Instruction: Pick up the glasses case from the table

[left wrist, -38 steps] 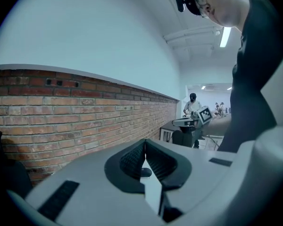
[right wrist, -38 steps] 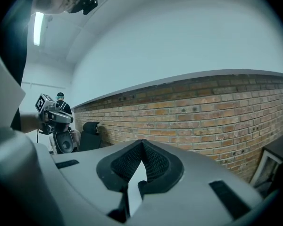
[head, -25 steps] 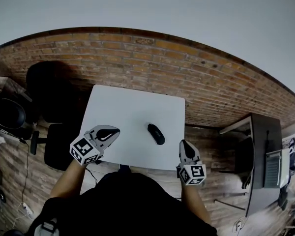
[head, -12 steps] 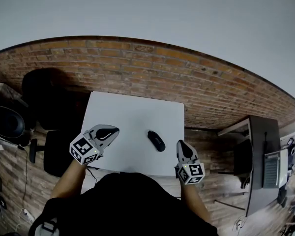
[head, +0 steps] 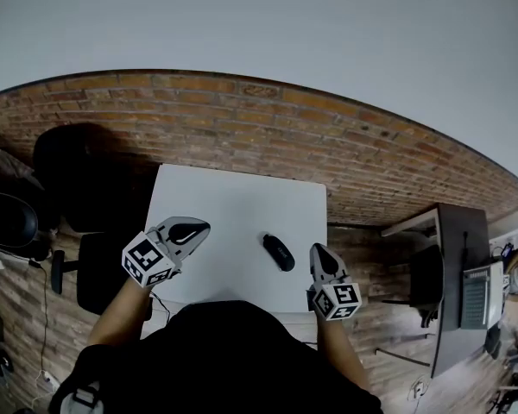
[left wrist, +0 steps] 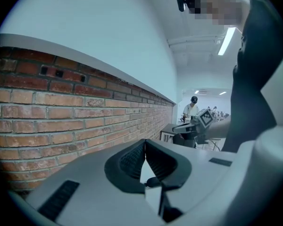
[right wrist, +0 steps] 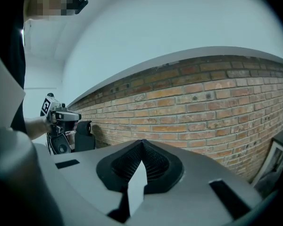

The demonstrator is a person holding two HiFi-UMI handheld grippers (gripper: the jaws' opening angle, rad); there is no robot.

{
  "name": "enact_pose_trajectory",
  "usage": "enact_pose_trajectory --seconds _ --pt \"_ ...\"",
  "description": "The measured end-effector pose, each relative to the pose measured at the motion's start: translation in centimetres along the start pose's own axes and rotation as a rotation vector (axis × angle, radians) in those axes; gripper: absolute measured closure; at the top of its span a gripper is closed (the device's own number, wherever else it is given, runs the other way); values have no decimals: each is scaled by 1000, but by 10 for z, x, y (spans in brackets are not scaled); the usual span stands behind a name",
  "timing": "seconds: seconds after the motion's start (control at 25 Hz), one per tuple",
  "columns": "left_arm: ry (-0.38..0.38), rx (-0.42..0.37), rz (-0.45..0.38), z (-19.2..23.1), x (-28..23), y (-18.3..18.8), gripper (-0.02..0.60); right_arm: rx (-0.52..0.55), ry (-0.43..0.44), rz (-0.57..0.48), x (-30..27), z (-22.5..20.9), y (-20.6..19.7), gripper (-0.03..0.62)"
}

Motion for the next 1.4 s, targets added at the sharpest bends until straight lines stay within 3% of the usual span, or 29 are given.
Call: enact_pose_trajectory --seconds 0.64,1.4 --pt "-32 -15 -6 8 2 2 569 -91 11 18 -17 -1 -4 579" --pt "52 -9 21 -19 -17 7 569 -54 106 83 -21 -31 -16 579"
Point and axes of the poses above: the fingertips, and each gripper's own axes: x backward along the fingers, z to its left, y out of its top, the point moved 2 cm from there along x, backward along the fingers, and after that the axes turned 1 degree about -x, right-handed, at the moved point
